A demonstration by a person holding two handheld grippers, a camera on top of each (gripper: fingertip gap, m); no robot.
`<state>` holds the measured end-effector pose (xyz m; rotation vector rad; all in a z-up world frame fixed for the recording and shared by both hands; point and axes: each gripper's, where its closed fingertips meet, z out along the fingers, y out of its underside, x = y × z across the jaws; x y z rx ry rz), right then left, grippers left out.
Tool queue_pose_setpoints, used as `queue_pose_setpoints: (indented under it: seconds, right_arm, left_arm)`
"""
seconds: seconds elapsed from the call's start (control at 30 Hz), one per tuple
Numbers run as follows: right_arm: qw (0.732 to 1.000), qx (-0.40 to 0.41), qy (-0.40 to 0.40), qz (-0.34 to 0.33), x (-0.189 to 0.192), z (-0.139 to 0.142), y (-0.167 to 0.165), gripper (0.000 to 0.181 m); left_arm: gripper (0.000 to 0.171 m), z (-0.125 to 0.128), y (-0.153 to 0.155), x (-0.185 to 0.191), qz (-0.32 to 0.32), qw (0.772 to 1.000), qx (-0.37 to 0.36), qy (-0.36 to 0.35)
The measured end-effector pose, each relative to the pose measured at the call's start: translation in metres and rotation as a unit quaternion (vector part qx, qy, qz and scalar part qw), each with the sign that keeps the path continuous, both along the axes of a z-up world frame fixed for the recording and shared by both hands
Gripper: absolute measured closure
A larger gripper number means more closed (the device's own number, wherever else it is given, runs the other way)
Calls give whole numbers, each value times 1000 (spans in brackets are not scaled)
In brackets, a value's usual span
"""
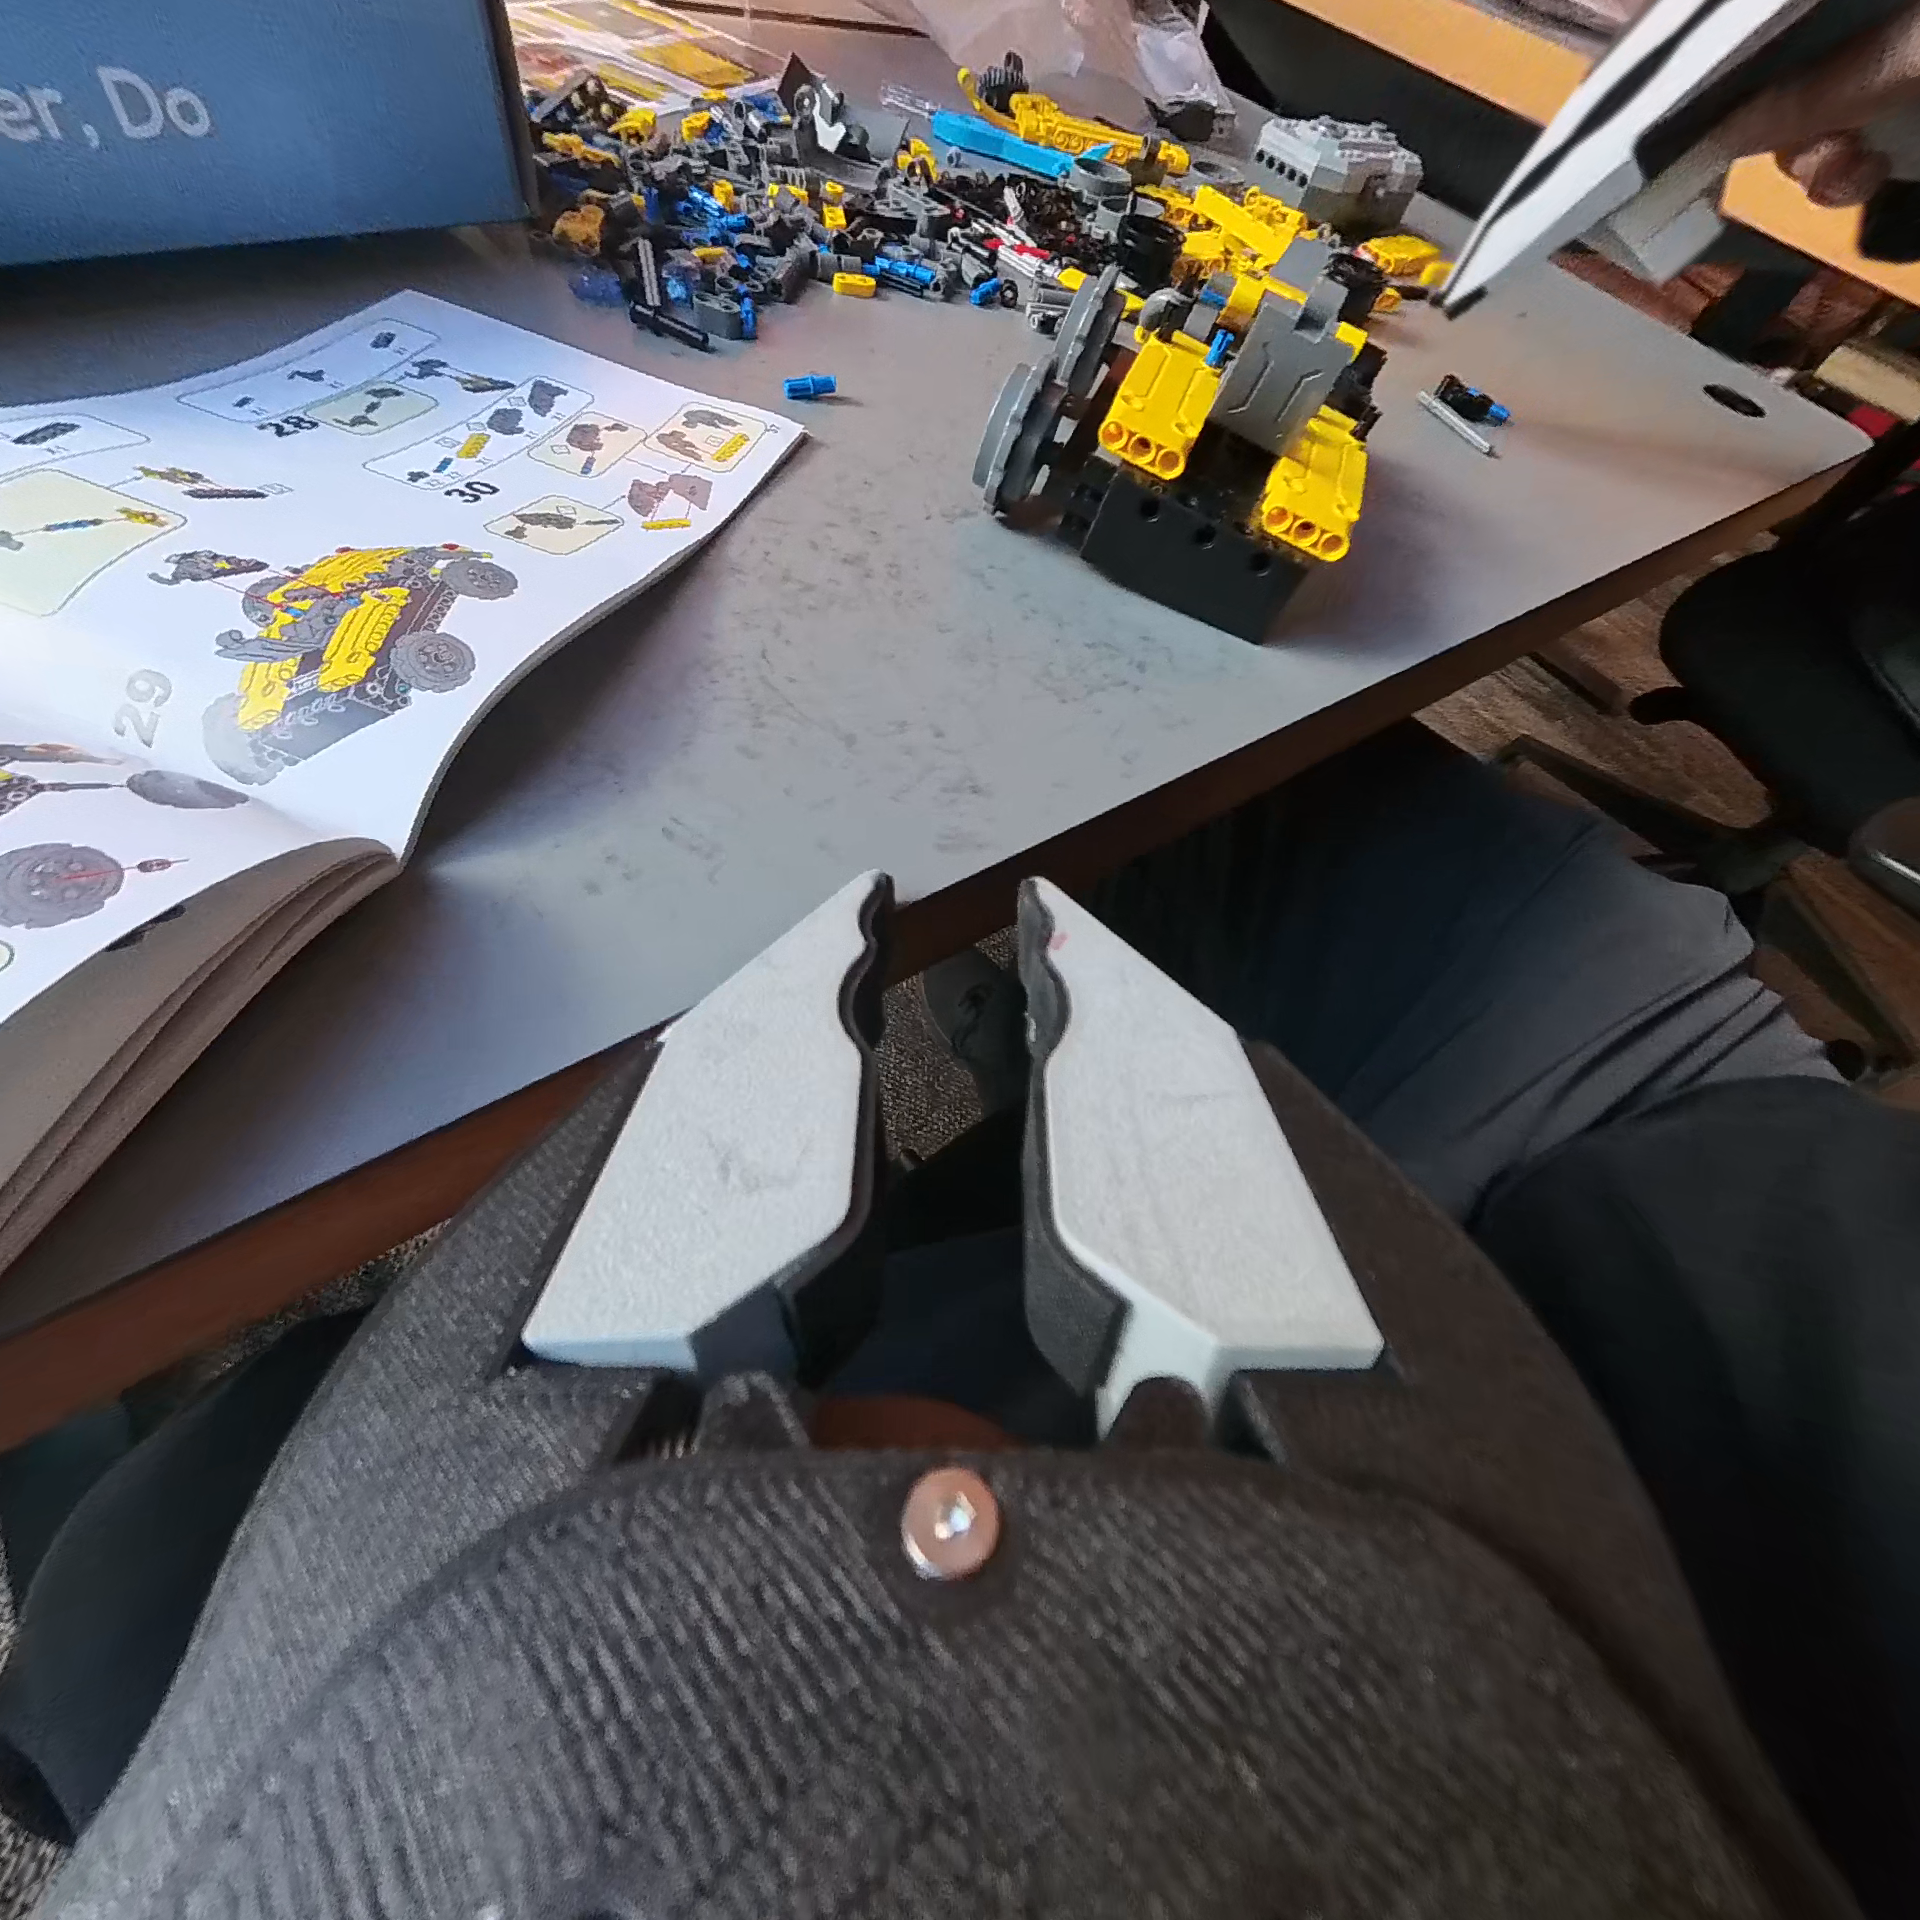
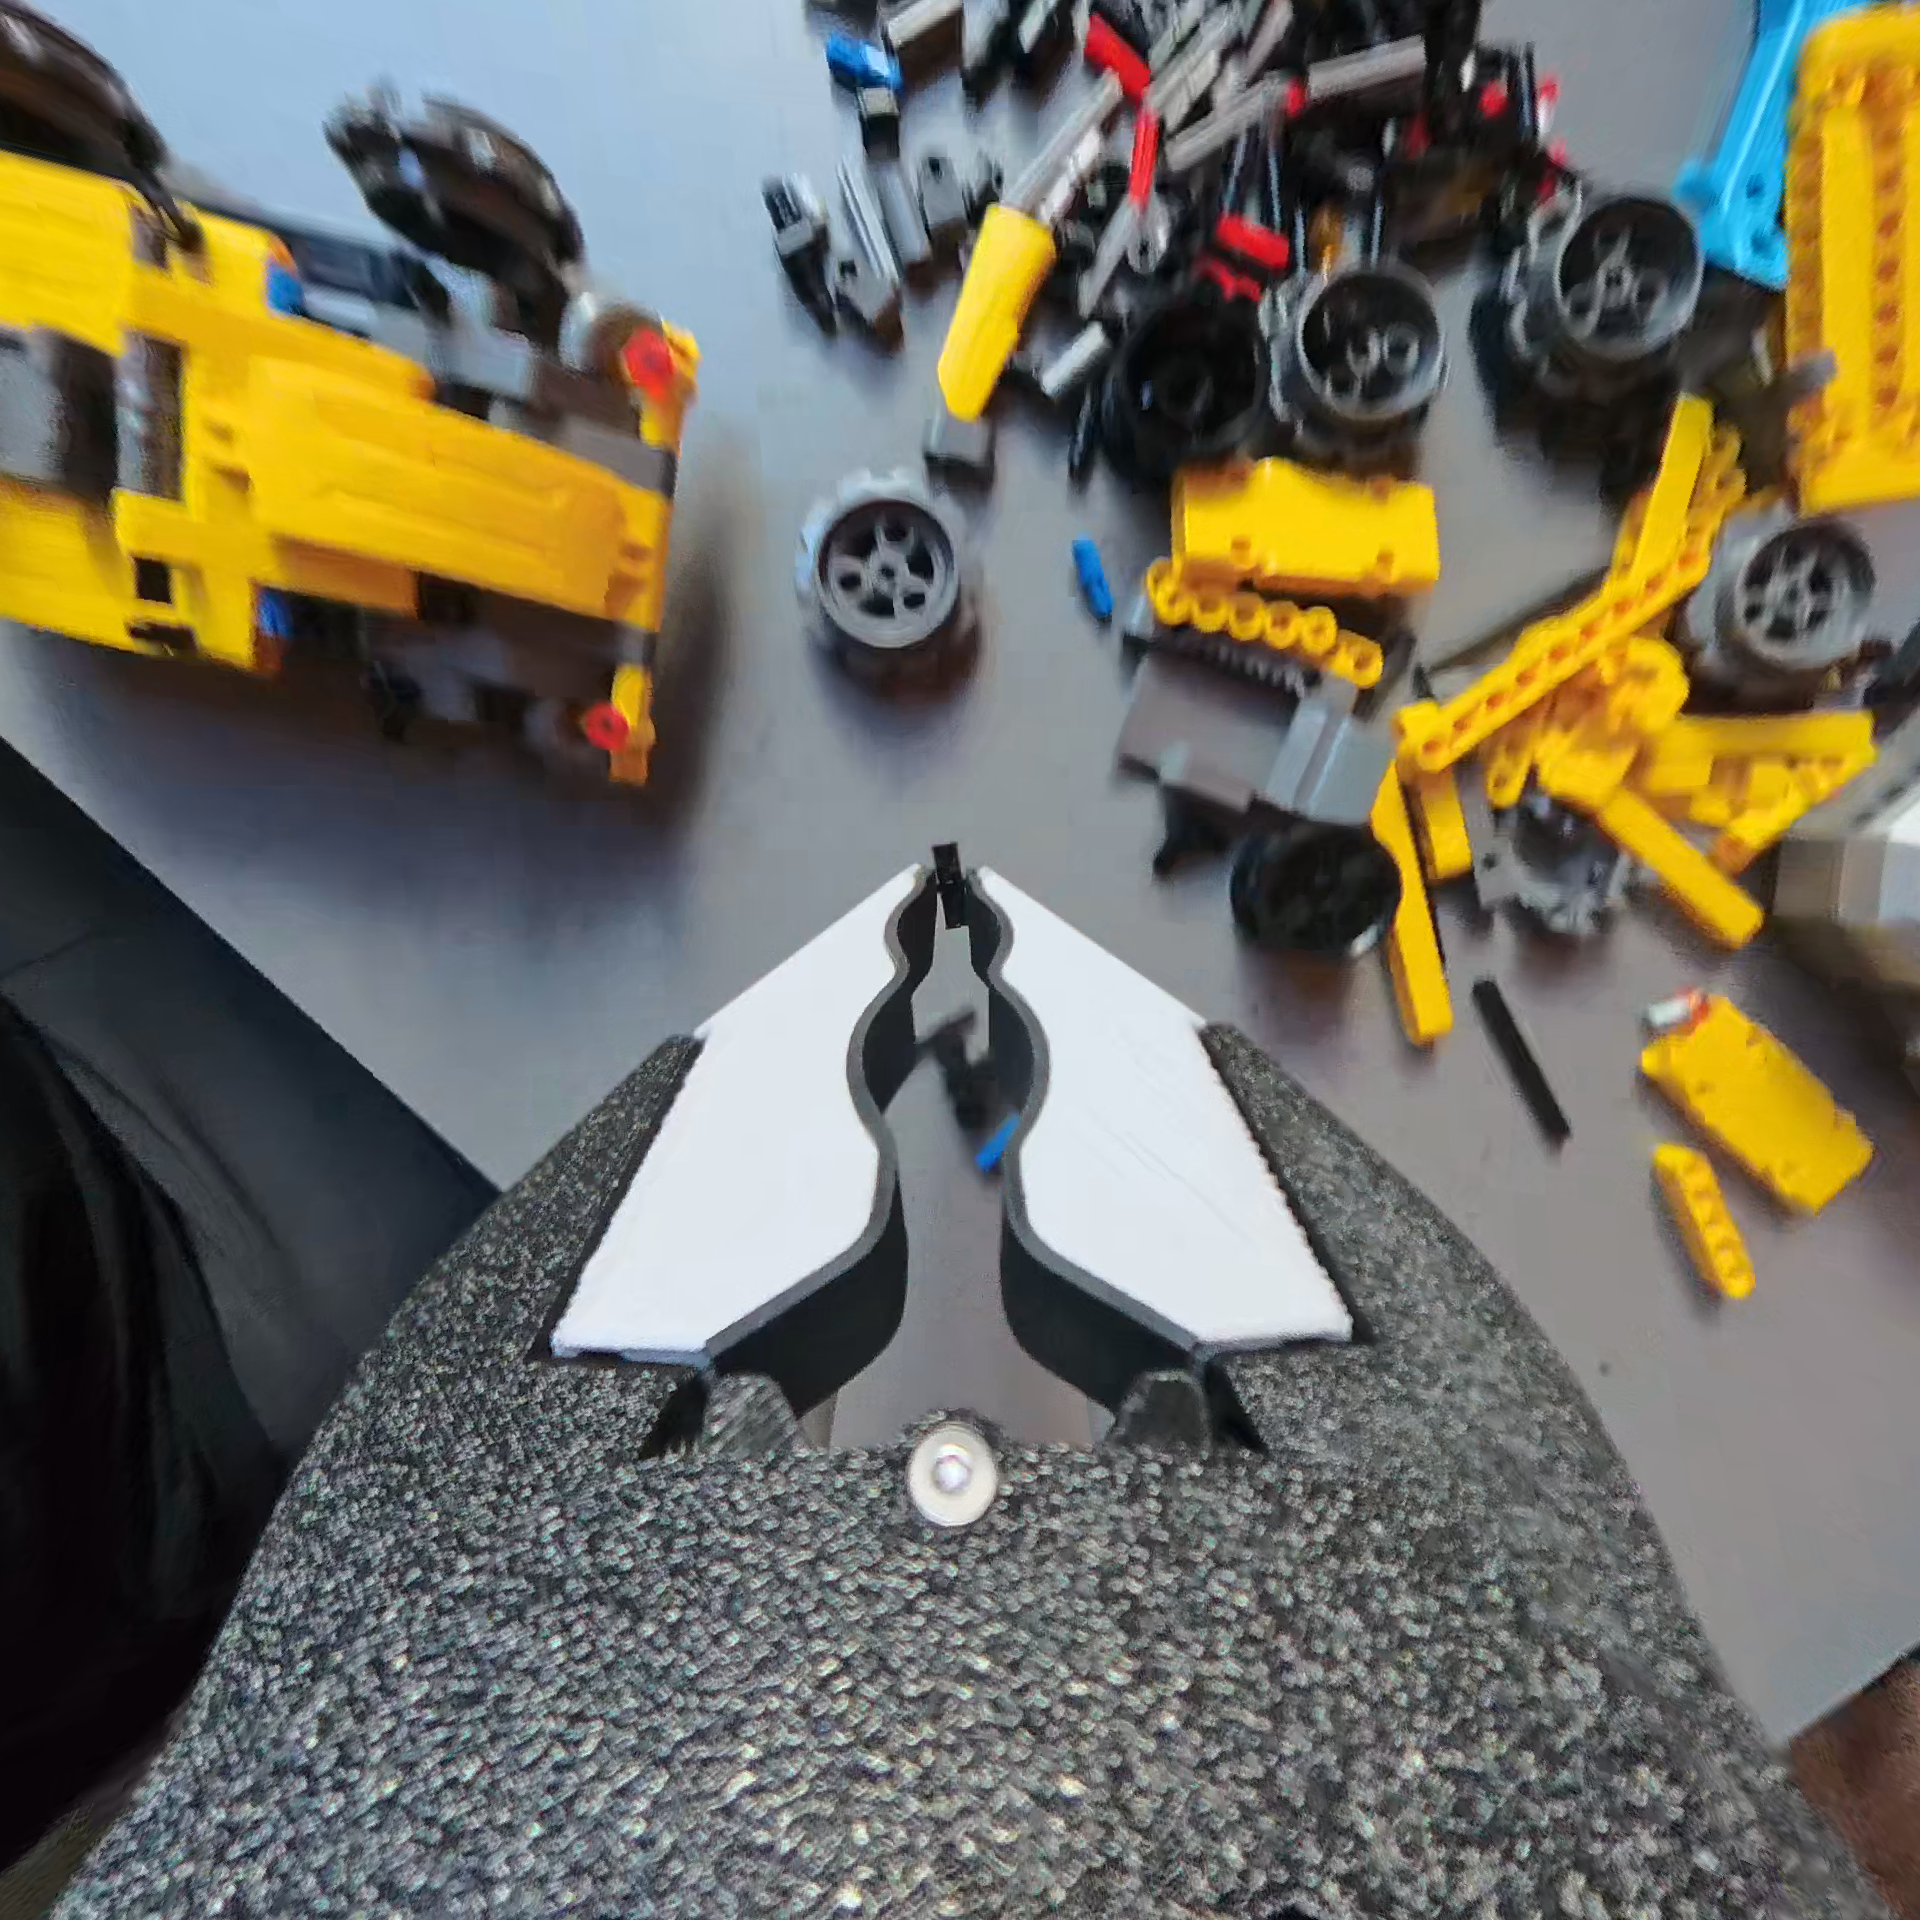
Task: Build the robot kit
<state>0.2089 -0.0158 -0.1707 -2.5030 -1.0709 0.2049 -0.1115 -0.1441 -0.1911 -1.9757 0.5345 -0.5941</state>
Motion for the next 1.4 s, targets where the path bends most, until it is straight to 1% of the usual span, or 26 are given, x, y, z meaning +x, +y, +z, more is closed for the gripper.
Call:
queue_pose_setpoints:
  seconds: [0.07, 0.17, 0.27, 0.43, 0.5, 0.6, 0.73, 0.83, 0.93, 1.07, 1.17, 1.3, 1.4]
  right_arm:
    - [1000, 2, -12, -18, 16, -4, -10, 176]
    - [999, 0, 11, -36, 26, -5, -25, 176]
    - [999, -6, 13, -32, 29, -13, -37, 176]
    - [1000, -4, -10, -18, 30, -32, -46, 175]
    - [1000, 5, -13, -20, 31, -31, -44, 173]
    - [1000, 20, 2, -20, 26, -20, -41, 172]
    - [998, 58, 18, -11, 12, 2, -26, 168]
    - [997, 71, 43, 8, -10, 11, -12, 165]
    - [992, 99, 61, 39, -40, 5, 4, 159]
    - [992, 105, 29, 68, -60, -17, 18, 154]
    - [991, 116, 0, 73, -62, -25, 33, 154]
    - [986, 151, -26, 66, -63, -23, 62, 156]
    - [983, 175, -26, 51, -67, -20, 84, 156]
  left_arm:
    - [151, 0, -1, 1, -1, 1000, 3, 5]
    - [151, 0, -1, 2, 0, 1000, 7, 10]
    - [151, 0, -1, 3, -2, 1000, 2, 6]
    - [151, 0, -1, 3, -2, 1000, 5, 10]
    - [151, 0, -2, 4, -3, 1000, 6, 12]
    - [151, 0, -2, 3, -4, 1000, 7, 12]
    - [151, 1, -3, 3, -5, 1000, 7, 9]
    - [151, 1, -2, 3, -5, 1000, 5, 7]
    - [151, -2, -2, 4, -5, 1000, 0, 14]
    - [151, 1, -1, -2, 2, 1000, 9, 14]
    - [151, 3, -1, -4, 3, 1000, 6, 3]
    - [151, 4, -3, -3, -4, 1000, 0, -10]
    - [151, 4, -4, -3, -6, 1000, -3, -13]
